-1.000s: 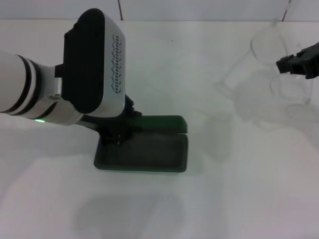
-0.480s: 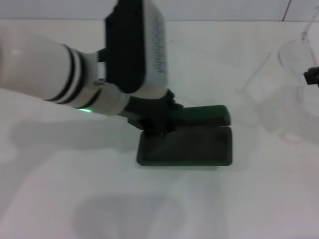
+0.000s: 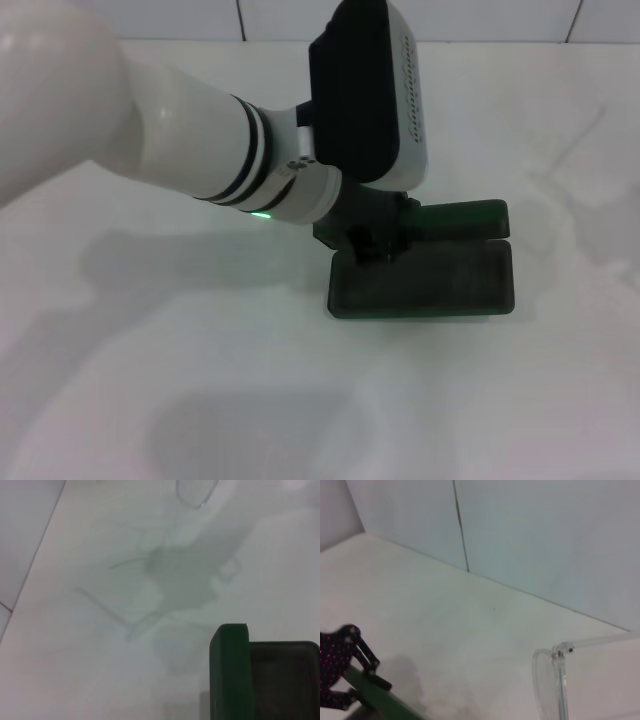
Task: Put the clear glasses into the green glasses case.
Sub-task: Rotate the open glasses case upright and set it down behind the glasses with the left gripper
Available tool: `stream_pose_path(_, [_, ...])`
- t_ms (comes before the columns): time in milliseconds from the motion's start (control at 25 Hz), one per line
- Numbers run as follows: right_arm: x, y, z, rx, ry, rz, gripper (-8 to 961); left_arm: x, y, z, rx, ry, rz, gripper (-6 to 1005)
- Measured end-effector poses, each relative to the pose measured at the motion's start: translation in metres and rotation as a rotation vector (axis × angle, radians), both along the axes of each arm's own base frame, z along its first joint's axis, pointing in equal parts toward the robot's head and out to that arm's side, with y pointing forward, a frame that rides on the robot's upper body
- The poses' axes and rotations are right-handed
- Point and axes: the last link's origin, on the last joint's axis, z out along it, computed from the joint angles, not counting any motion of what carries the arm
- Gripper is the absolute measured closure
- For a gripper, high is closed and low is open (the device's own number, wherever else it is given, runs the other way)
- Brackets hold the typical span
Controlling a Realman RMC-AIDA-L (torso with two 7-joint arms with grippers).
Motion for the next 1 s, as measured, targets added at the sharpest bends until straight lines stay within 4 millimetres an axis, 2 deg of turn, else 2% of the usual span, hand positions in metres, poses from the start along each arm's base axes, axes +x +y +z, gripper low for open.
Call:
stream_pose_path(200, [0.011, -0.005, 0.008, 0.016, 0.050, -0.013, 897, 0.001, -0.002, -0.008, 0.005, 0.004, -0.016, 800])
stream_pose_path(520, [0.023, -0.008, 0.005, 0.001, 0.083, -0.027, 897, -0.001, -0.008, -0.022, -0.001, 0.035, -0.044, 800])
stream_pose_path(1000, [0.029, -0.007, 0.003, -0.002, 0.113, -0.030, 897, 0.000, -0.008, -0.025, 0.017, 0.023, -0.055, 741])
